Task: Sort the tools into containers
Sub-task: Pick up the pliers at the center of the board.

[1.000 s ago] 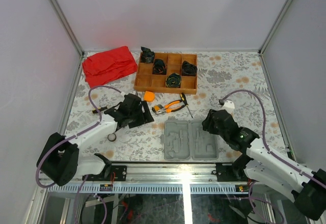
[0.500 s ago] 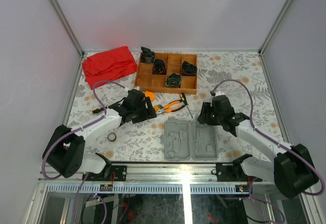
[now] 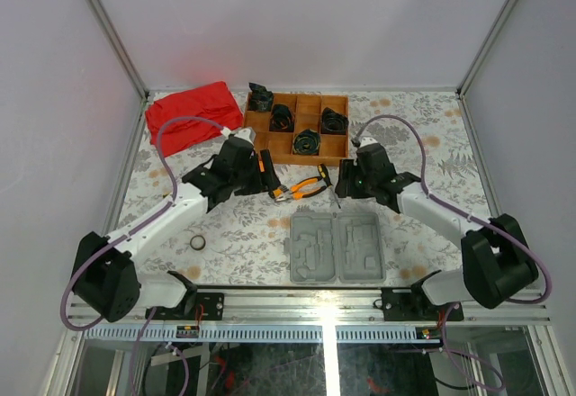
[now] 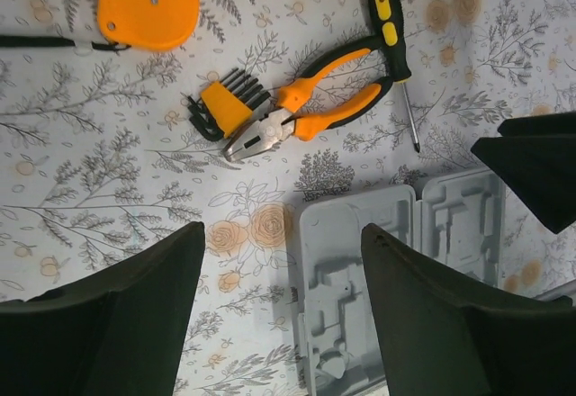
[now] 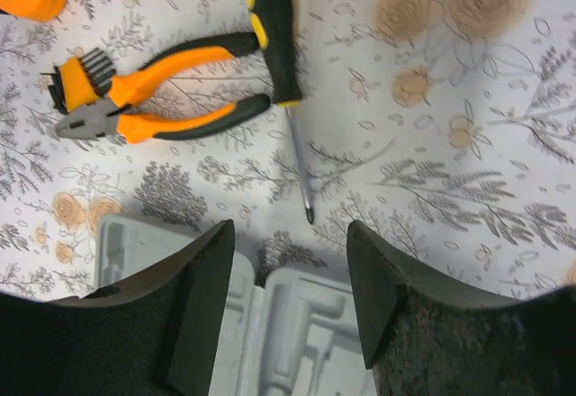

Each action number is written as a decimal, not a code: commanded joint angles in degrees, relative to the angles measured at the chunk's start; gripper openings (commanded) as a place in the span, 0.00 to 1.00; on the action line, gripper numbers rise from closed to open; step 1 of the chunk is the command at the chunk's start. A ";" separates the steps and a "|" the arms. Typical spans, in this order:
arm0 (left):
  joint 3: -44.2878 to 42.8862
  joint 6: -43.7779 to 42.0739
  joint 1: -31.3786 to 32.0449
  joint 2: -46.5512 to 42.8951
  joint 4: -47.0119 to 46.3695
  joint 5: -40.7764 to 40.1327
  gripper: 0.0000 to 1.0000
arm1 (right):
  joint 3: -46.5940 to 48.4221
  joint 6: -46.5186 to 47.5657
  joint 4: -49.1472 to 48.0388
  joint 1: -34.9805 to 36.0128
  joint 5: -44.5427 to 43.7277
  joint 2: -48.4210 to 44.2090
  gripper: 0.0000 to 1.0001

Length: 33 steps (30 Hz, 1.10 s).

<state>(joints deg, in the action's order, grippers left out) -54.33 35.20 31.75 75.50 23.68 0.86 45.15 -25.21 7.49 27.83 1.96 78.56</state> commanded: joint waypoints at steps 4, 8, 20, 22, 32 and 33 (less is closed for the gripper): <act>-1.76 -8.24 -0.53 -1.44 7.47 -6.83 0.69 | 10.28 1.23 0.24 6.85 -5.85 5.63 0.60; -0.29 -8.73 -0.55 -3.16 8.53 -9.85 0.69 | 13.48 13.37 -2.26 7.67 1.50 9.71 0.62; 0.54 -8.11 -0.55 -11.72 15.68 -22.22 0.71 | 29.25 40.11 11.35 7.67 17.59 25.47 0.66; 0.41 -8.17 -0.52 -12.36 16.92 -22.65 0.71 | 30.52 41.66 12.64 7.67 17.71 27.40 0.68; 2.29 -8.04 -0.54 -11.22 16.48 -22.51 0.72 | 34.25 46.26 15.68 8.71 17.99 32.69 0.73; 2.22 -8.03 -0.50 -10.71 16.47 -22.47 0.72 | 34.60 46.60 15.98 8.84 17.90 33.16 0.73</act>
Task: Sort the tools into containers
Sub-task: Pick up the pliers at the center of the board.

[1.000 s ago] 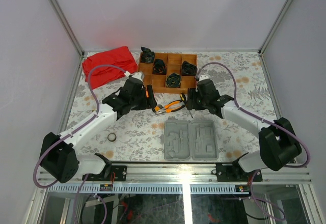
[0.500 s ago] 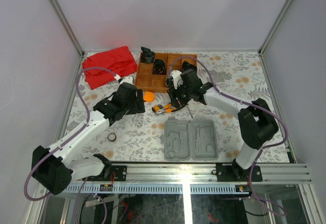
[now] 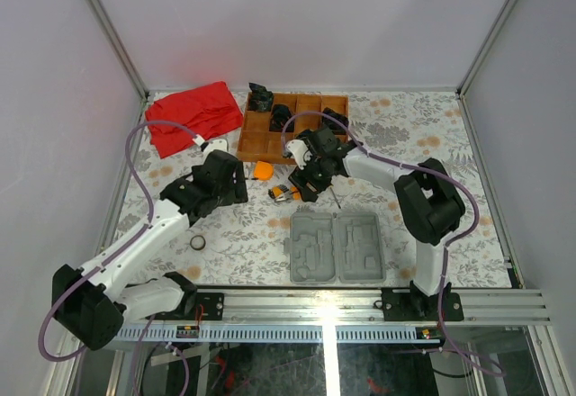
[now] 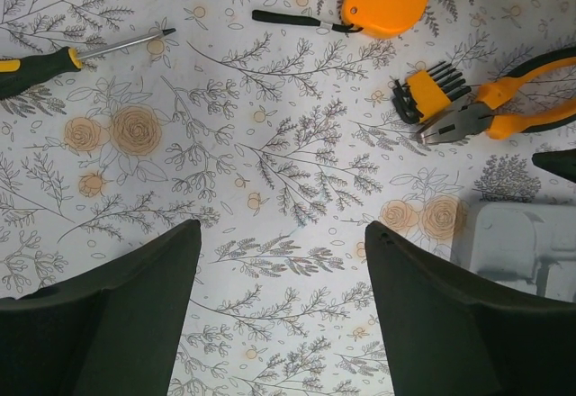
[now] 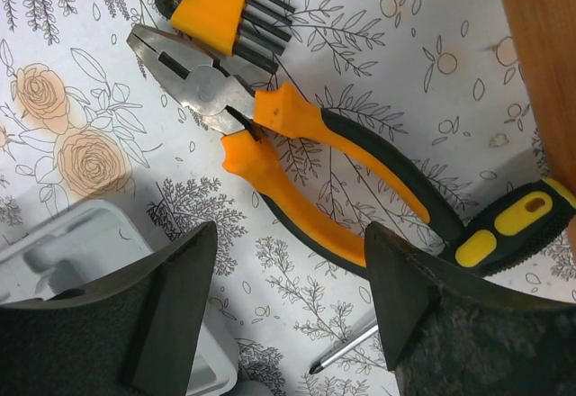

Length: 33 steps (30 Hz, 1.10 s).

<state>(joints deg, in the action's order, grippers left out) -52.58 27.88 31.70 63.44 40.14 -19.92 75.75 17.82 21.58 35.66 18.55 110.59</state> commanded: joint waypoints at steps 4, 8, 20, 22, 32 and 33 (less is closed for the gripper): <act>0.69 -0.98 -0.50 2.24 -0.77 -1.35 0.73 | 4.75 3.83 2.02 1.78 0.16 2.84 0.73; 0.72 -1.16 -0.57 2.62 -0.85 -1.40 0.73 | 5.52 3.52 1.48 2.86 -1.91 4.99 0.73; 1.05 -0.76 -1.19 0.79 -1.28 -1.54 0.77 | 4.59 -1.15 -0.47 5.55 -8.67 7.08 0.57; 1.07 -0.64 -1.27 0.91 -1.21 -1.61 0.79 | 4.13 -3.16 -0.91 5.54 -10.04 6.51 0.50; 0.94 -0.22 -1.37 0.57 -1.29 -1.57 0.84 | 1.86 -12.00 -3.66 5.58 -6.57 0.97 0.19; 0.98 -0.20 -1.38 0.38 -1.24 -1.76 0.85 | 1.30 -12.86 -4.31 5.63 -6.63 0.17 0.16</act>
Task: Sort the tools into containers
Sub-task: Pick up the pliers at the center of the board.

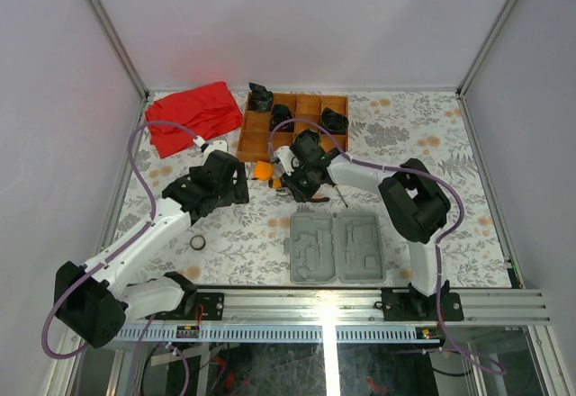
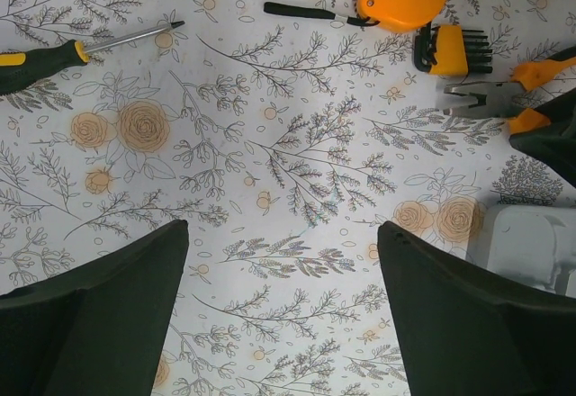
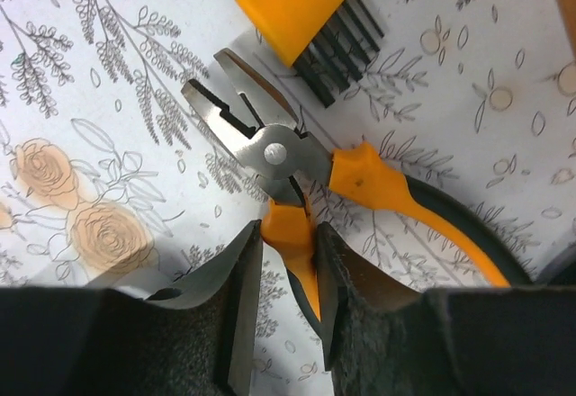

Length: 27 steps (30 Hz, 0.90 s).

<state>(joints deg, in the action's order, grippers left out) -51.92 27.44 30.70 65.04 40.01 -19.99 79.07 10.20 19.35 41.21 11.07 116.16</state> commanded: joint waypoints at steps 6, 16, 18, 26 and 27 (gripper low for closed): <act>0.46 -0.11 -0.55 -1.51 -1.84 0.00 0.92 | -3.70 -8.43 -3.91 -0.04 -2.21 -10.48 0.01; 1.02 -1.30 -0.55 -5.72 -4.21 4.97 0.93 | -13.54 -17.19 -12.98 0.02 -2.26 -20.56 0.00; 1.23 -0.49 -0.56 -7.15 -4.67 6.09 0.93 | -15.05 -18.76 -14.34 0.09 -2.28 -23.48 0.00; 4.71 6.34 -0.51 -13.96 -12.56 12.76 0.96 | -22.41 -26.15 -20.82 0.87 -2.28 -30.05 0.00; 5.06 7.06 -0.56 -14.39 -13.85 13.47 0.96 | -23.31 -26.94 -21.50 1.19 -2.26 -30.71 0.00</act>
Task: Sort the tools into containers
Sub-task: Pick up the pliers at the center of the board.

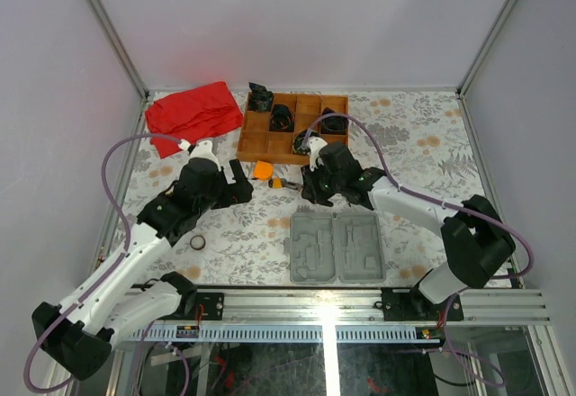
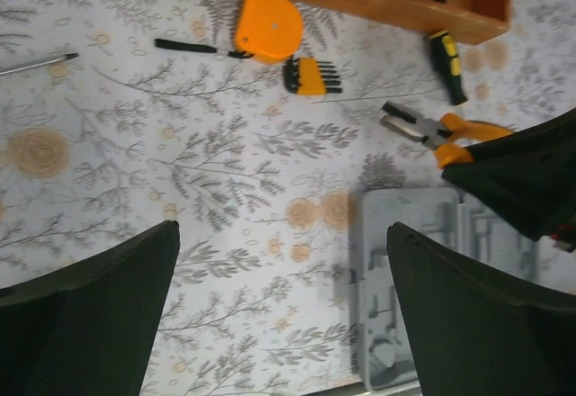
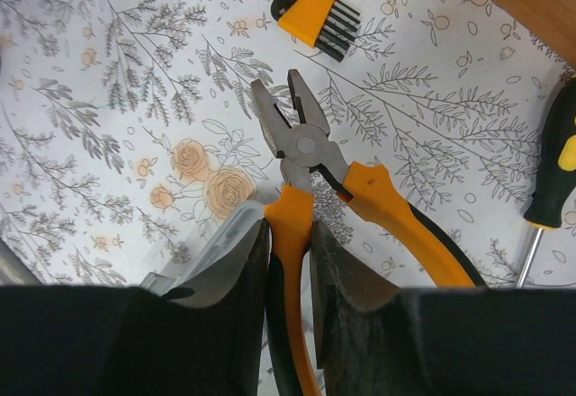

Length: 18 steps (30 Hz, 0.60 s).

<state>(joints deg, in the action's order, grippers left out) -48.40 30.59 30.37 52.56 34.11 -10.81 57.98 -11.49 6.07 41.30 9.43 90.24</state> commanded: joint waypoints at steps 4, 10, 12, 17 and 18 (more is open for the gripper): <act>2.25 6.44 -0.23 -2.20 -11.35 7.20 0.98 | -5.63 -8.09 -11.07 2.11 -0.09 -6.84 0.00; 3.26 9.83 -0.21 -1.01 -13.87 11.01 0.98 | -11.74 -14.89 -17.75 3.26 -0.69 -11.53 0.00; 4.21 11.58 -0.23 -1.09 -15.02 11.60 0.98 | -13.58 -17.07 -20.04 3.82 -1.39 -12.93 0.00; 6.46 15.44 -0.25 -0.97 -17.72 12.30 0.98 | -18.48 -23.23 -27.85 4.76 -1.82 -14.76 0.00; 6.74 16.29 -0.23 -0.81 -18.52 12.59 0.98 | -19.85 -24.26 -29.15 5.06 -2.78 -15.15 0.00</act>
<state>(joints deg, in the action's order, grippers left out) -43.05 42.57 30.37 51.55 21.78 -0.21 40.49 -29.32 -10.83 45.08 8.97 78.26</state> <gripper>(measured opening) 0.982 0.283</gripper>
